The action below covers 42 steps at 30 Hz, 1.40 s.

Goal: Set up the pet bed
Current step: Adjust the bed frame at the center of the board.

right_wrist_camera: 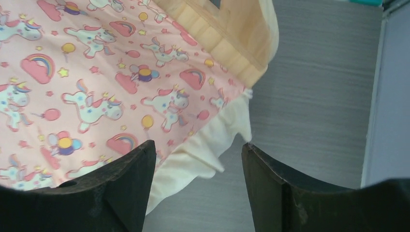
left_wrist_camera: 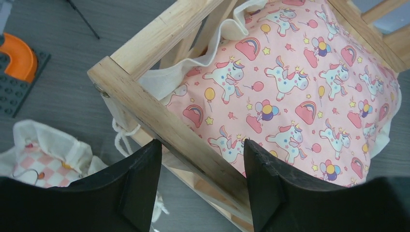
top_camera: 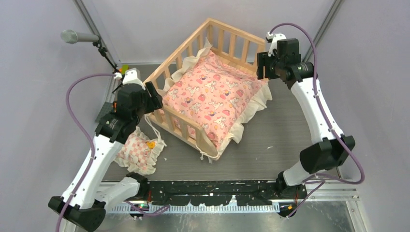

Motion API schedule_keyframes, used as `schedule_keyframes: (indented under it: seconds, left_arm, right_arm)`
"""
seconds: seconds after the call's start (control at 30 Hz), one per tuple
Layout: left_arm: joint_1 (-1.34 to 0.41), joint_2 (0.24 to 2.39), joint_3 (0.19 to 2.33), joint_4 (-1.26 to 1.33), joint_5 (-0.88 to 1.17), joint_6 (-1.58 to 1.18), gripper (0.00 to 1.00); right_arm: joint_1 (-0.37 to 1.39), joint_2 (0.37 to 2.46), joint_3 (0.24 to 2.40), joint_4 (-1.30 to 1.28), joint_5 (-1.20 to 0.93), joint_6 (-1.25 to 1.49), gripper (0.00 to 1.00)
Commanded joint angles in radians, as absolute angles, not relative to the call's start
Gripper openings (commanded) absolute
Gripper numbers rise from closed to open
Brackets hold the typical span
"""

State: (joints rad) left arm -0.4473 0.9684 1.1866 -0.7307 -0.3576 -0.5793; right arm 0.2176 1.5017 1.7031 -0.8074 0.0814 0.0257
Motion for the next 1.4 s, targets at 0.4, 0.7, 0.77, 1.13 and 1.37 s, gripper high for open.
schedule_keyframes:
  seconds: [0.4, 0.7, 0.77, 1.13, 1.37]
  left_arm:
    - [-0.169, 1.087, 1.122, -0.658, 0.064, -0.032, 0.0]
    - [-0.17, 1.064, 1.12, -0.664, 0.034, -0.017, 0.0]
    - [-0.169, 1.064, 1.117, -0.663, 0.034, -0.019, 0.0]
    - [-0.169, 1.082, 1.101, -0.634, 0.075, -0.047, 0.01]
    - [-0.169, 1.042, 1.112, -0.603, 0.089, -0.097, 0.66]
  right_arm:
    - [-0.041, 1.796, 1.913, -0.544, -0.304, -0.259, 0.71]
    - [-0.075, 1.987, 1.998, -0.352, -0.636, -0.222, 0.71]
    - [-0.075, 2.014, 1.986, -0.285, -0.719, -0.173, 0.7]
    - [-0.072, 2.078, 1.911, -0.067, -0.688, -0.027, 0.01]
    - [-0.072, 1.824, 1.623, 0.045, -0.51, -0.003, 0.0]
